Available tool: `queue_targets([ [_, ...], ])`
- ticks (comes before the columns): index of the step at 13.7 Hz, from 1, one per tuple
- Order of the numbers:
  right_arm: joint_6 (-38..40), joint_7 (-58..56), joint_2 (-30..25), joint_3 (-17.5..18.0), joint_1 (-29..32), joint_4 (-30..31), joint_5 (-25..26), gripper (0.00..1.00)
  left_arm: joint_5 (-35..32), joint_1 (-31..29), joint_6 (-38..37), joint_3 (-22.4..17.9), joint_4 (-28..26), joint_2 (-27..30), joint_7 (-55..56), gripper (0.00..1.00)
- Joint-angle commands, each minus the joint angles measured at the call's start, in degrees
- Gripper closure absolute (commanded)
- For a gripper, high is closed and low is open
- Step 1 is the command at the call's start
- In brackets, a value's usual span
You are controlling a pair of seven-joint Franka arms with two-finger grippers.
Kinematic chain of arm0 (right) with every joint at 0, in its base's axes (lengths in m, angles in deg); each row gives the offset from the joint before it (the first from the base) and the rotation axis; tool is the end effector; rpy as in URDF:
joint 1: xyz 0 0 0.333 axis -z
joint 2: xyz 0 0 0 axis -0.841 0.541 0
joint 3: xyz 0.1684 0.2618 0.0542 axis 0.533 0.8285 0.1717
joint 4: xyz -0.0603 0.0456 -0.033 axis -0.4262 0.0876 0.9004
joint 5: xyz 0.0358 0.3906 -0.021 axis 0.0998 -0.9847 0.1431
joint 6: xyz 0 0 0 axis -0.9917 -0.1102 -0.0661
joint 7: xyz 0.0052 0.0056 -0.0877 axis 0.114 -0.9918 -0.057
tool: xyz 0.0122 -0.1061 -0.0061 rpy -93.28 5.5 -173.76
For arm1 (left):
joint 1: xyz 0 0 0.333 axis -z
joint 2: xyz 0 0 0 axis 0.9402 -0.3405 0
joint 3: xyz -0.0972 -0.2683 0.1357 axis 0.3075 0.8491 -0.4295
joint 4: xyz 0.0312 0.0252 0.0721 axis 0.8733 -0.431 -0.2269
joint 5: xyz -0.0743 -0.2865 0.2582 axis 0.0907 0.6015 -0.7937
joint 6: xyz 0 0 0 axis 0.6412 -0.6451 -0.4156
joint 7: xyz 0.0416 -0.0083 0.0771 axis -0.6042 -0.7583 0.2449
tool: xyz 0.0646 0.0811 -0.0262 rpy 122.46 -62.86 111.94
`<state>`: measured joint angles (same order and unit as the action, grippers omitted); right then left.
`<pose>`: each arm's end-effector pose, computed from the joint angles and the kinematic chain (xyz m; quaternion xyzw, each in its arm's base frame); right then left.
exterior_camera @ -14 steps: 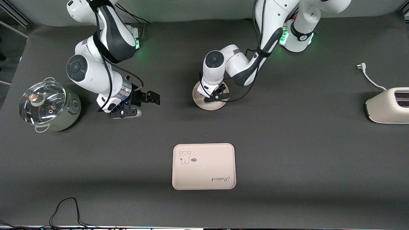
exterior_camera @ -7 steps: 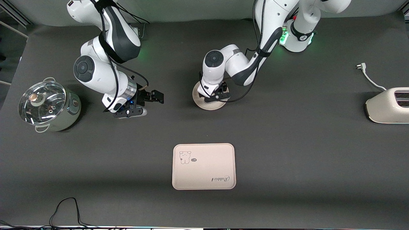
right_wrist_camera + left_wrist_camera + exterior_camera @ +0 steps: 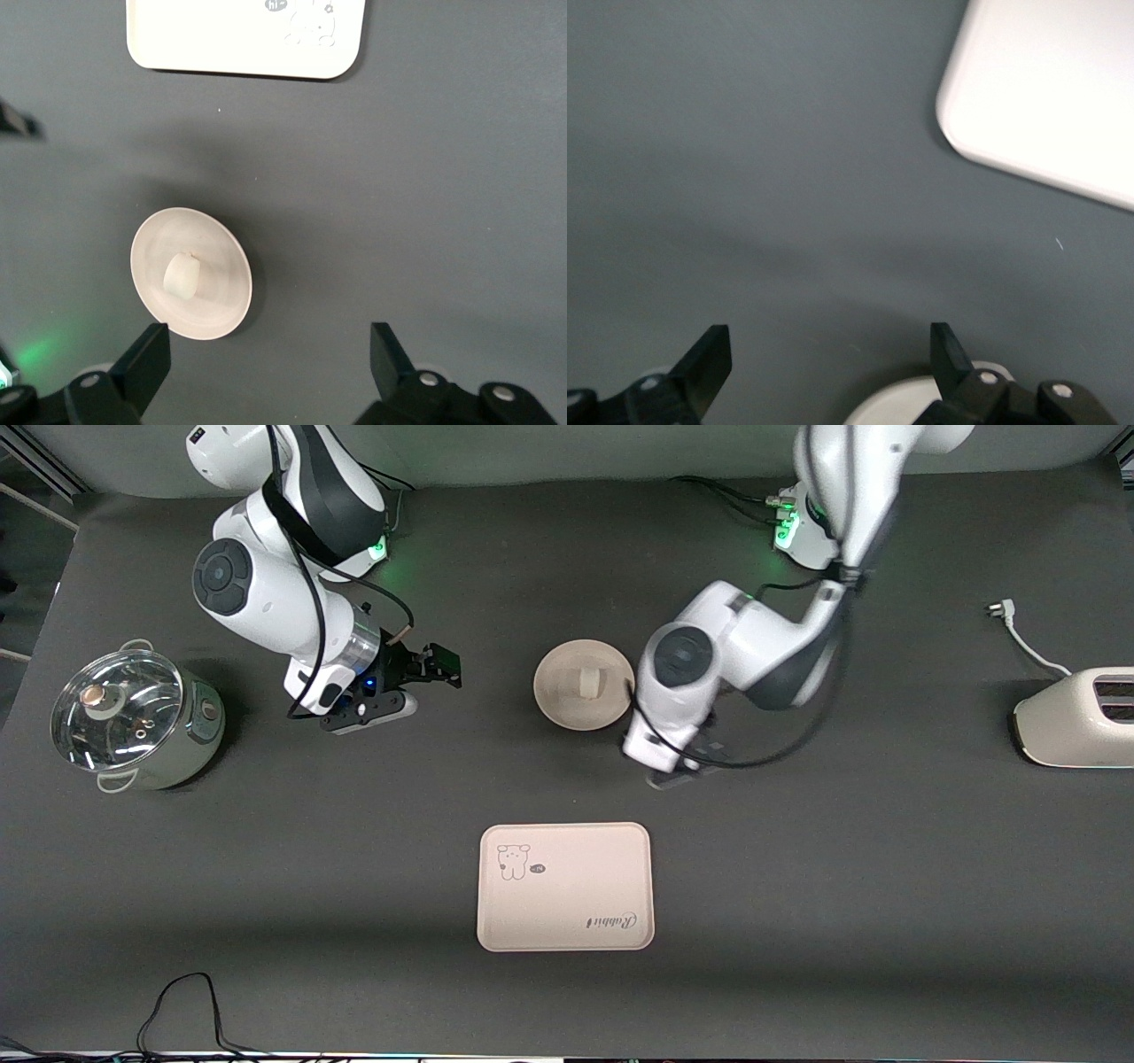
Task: Place bun in plate and plate on tray
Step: 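Withdraw the left gripper while the right gripper reaches the plate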
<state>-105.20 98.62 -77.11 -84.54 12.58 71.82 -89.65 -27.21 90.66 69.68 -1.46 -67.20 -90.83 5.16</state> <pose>0.4988 0.2693 0.4381 -0.9871 -0.0569 0.0493 0.1411 0.5593 -0.3463 0.3367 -0.9856 -0.1599 0.0427 0.0348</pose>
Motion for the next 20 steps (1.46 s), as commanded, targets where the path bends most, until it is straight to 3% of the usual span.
queue_targets([
  [1, -1.49, 0.9, 2.35, -0.59, -2.6, 0.53, -1.18, 0.0, -0.05, -7.36, -9.93, -0.51, 6.12, 0.25, -11.35, 0.0],
  [3, -2.55, 2.75, 4.98, -0.59, -5.23, 2.19, -1.27, 0.0, 0.04, -8.78, -16.54, -4.98, 9.3, 2.35, -18.31, 0.0],
  [5, -11.03, 3.73, 5.7, -0.5, -7.09, 7.88, -1.27, 0.0, 0.21, -9.57, -20.06, -9.03, 8.7, 6.74, -24.03, 0.0],
  [7, -20.54, 3.81, 5.87, -0.41, -9.46, 13.35, -1.53, 0.0, 1.35, -13.86, -22.71, -9.58, 7.91, 11.13, -28.86, 0.0],
  [10, -23.98, 3.81, 8.33, -0.41, -11.92, 13.37, -6.53, 0.0, 1.44, -19.05, -24.47, -9.93, 5.02, 17.98, -34.85, 0.0],
  [13, -25.76, 3.9, 10.18, -0.5, -14.03, 13.37, -6.9, 0.0, 1.62, -23.89, -23.95, -9.84, 3.42, 22.21, -41.26, 0.0],
  [15, -26.11, 3.9, 11.06, -0.41, -14.3, 13.45, -6.98, 0.0, 2.93, -25.05, -23.42, -10.45, 3.42, 22.75, -45.22, 0.0],
  [18, -29.88, 3.9, 13.42, -0.5, -17.28, 13.54, -10.58, 0.0, 3.73, -24.17, -18.87, -12.21, -3.06, 22.92, -45.85, 0.0],
  [20, -30.24, 3.9, 13.61, -0.5, -17.55, 13.54, -10.68, 0.0, 3.73, -23.12, -19.02, -13.61, -3.26, 22.4, -46.37, 0.0],
])
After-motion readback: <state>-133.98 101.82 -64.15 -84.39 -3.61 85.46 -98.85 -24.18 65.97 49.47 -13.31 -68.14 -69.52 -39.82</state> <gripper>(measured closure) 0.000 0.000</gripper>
